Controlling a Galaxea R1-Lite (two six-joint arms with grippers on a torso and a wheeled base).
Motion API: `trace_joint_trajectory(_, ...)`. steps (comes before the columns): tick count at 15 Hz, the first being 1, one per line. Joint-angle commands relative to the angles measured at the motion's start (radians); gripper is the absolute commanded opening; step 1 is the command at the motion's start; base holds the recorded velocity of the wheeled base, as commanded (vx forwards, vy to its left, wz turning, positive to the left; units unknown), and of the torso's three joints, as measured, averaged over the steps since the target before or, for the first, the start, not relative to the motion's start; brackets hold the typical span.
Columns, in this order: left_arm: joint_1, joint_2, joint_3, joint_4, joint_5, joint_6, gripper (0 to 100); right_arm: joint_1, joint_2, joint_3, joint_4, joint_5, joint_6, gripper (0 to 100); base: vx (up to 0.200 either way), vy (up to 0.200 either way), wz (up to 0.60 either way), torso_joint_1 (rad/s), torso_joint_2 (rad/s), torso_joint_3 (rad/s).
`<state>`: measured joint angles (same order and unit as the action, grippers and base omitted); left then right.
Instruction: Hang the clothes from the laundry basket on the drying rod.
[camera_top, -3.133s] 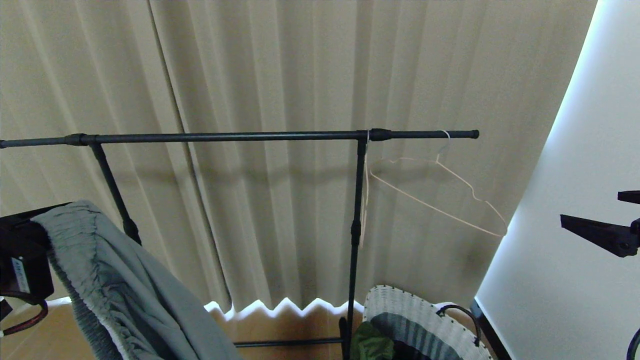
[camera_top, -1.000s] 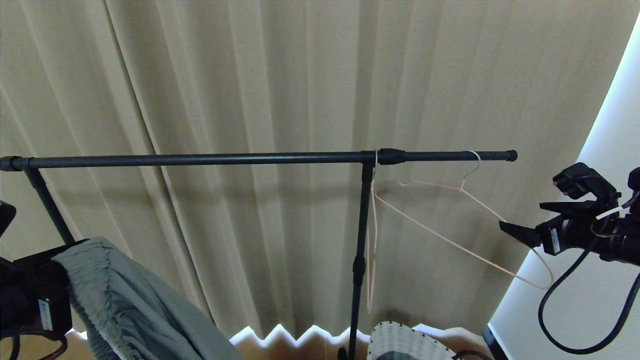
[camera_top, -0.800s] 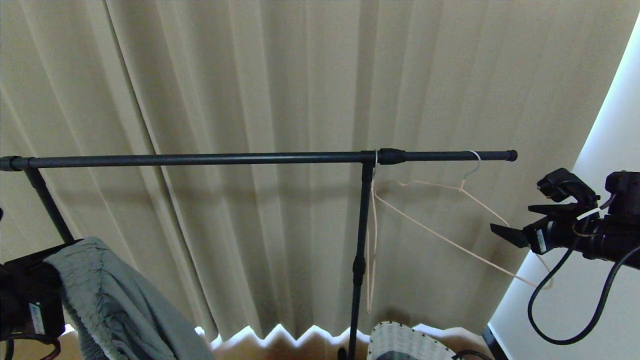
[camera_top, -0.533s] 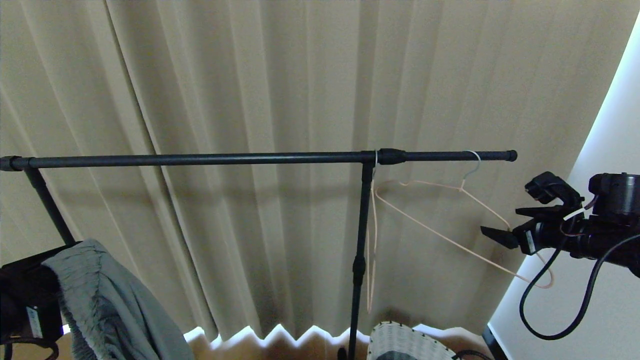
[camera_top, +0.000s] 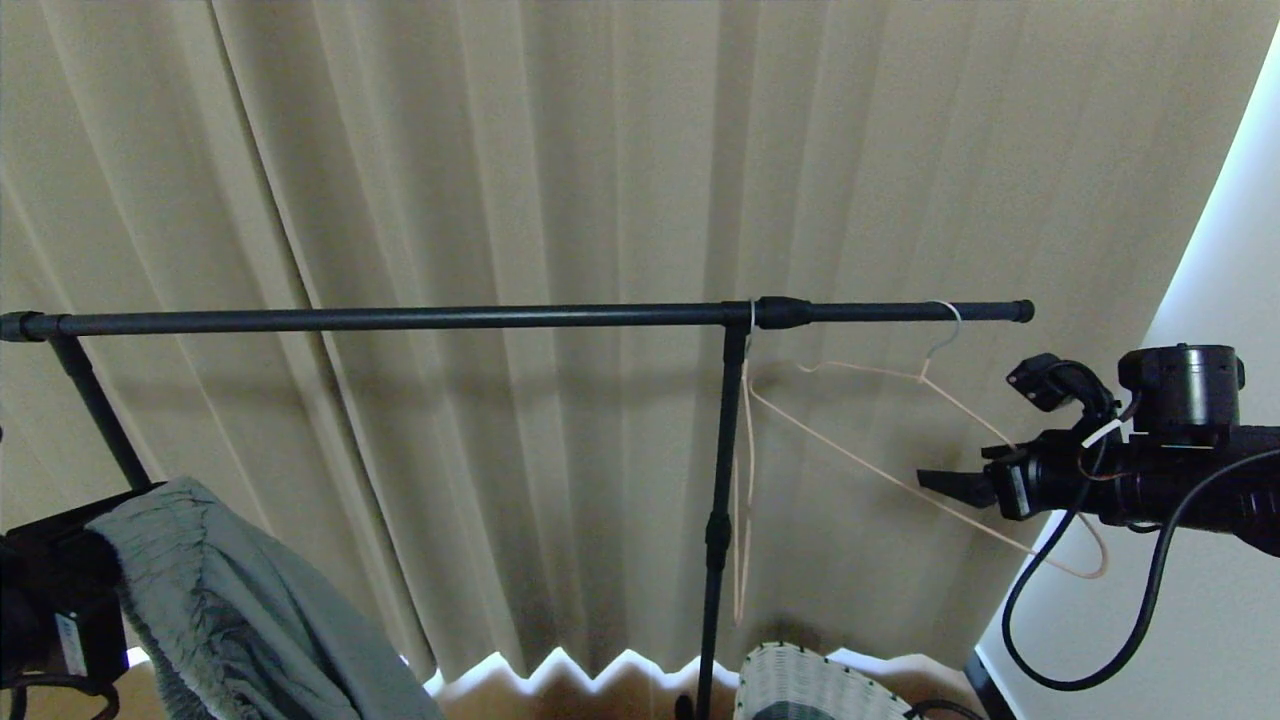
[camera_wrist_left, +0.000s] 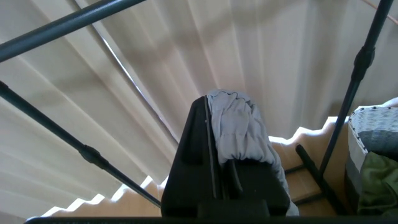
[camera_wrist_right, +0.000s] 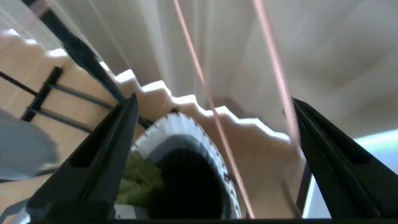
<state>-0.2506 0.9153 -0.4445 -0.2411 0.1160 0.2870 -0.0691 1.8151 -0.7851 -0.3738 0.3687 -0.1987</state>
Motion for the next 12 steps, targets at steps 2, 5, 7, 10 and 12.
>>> trace_joint_trajectory(2, 0.001, 0.0, 0.0, 0.0, 0.001, 0.0, 0, 0.003, -0.01, -0.023, 0.006, -0.007, 0.002, 100, 0.0, 0.0, 0.0, 0.0, 0.0, 0.0)
trace_joint_trajectory(5, 0.001, 0.002, -0.002, 0.0, 0.001, 0.001, 0, -0.02, -0.005, -0.025, -0.002, -0.037, 0.001, 100, 0.0, 0.0, 0.0, 0.0, 0.0, 0.0)
trace_joint_trajectory(7, -0.001, 0.002, 0.0, 0.0, 0.001, 0.001, 0, -0.037, 0.004, -0.031, 0.0, -0.054, -0.018, 100, 0.0, 0.0, 0.0, 0.0, 0.0, 0.0)
trace_joint_trajectory(10, -0.001, -0.003, 0.001, 0.0, 0.002, 0.0, 0, -0.092, 0.047, -0.034, -0.014, -0.053, -0.157, 100, 0.0, 0.0, 0.0, 0.0, 0.0, 0.0)
trace_joint_trajectory(12, -0.001, -0.003, 0.001, 0.0, 0.002, 0.0, 0, -0.116, 0.064, -0.031, -0.022, -0.044, -0.232, 100, 0.0, 0.0, 0.0, 0.0, 0.0, 0.0)
